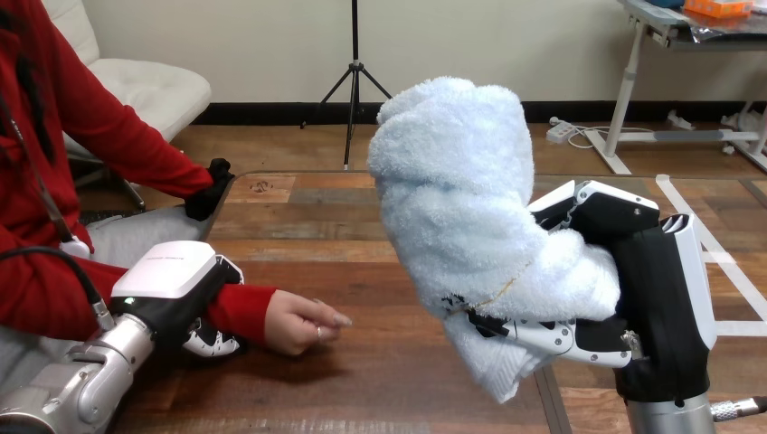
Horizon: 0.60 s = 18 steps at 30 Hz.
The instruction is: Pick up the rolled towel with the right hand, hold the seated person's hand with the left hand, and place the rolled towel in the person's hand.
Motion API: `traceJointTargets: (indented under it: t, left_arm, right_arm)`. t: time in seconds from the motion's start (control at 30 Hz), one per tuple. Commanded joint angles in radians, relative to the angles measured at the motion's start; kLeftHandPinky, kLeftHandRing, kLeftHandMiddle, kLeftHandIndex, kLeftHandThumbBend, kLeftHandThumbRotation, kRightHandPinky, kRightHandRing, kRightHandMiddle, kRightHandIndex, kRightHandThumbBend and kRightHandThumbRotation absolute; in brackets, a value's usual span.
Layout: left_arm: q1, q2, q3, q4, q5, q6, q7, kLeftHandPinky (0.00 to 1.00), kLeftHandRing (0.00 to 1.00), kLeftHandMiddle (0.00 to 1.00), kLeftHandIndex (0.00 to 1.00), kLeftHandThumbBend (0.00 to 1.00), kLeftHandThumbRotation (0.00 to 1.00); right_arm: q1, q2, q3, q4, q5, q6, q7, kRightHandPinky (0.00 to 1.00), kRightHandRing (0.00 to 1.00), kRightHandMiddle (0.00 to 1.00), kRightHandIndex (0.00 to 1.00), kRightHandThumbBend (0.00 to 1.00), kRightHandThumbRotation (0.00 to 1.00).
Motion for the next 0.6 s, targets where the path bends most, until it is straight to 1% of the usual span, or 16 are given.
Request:
traceJointTargets:
  t: [0.0, 0.1, 0.2, 0.3, 0.57]
  left_arm:
    - [0.001, -0.01, -0.007, 0.012, -0.004, -0.003, 0.002, 0.23, 0.28, 0.34, 0.38, 0.85, 0.09]
    - [0.001, -0.01, -0.006, 0.01, -0.006, -0.005, -0.001, 0.22, 0.27, 0.34, 0.38, 0.85, 0.09]
    - [0.001, -0.01, -0.002, 0.009, -0.01, -0.008, -0.002, 0.22, 0.27, 0.34, 0.37, 0.85, 0.09]
    - [0.003, -0.01, 0.002, 0.008, -0.015, -0.015, 0.0, 0.22, 0.27, 0.34, 0.37, 0.85, 0.09]
    - [0.004, -0.006, 0.007, -0.003, -0.019, -0.04, 0.007, 0.21, 0.27, 0.34, 0.36, 0.85, 0.08]
  right_arm:
    - [-0.064, 0.019, -0.013, -0.002, 0.008, -0.002, -0.01, 0.02, 0.06, 0.09, 0.07, 0.53, 0.0]
    - [-0.069, 0.02, -0.012, 0.012, 0.007, -0.002, -0.009, 0.02, 0.06, 0.09, 0.07, 0.53, 0.0]
    - [-0.075, 0.017, -0.006, 0.031, 0.02, 0.003, 0.0, 0.02, 0.06, 0.09, 0.07, 0.52, 0.0]
    - [-0.087, 0.017, -0.005, 0.06, 0.025, -0.006, 0.004, 0.02, 0.06, 0.09, 0.07, 0.52, 0.0]
    - [-0.118, 0.021, -0.011, 0.128, 0.0, -0.012, -0.003, 0.02, 0.06, 0.09, 0.08, 0.52, 0.0]
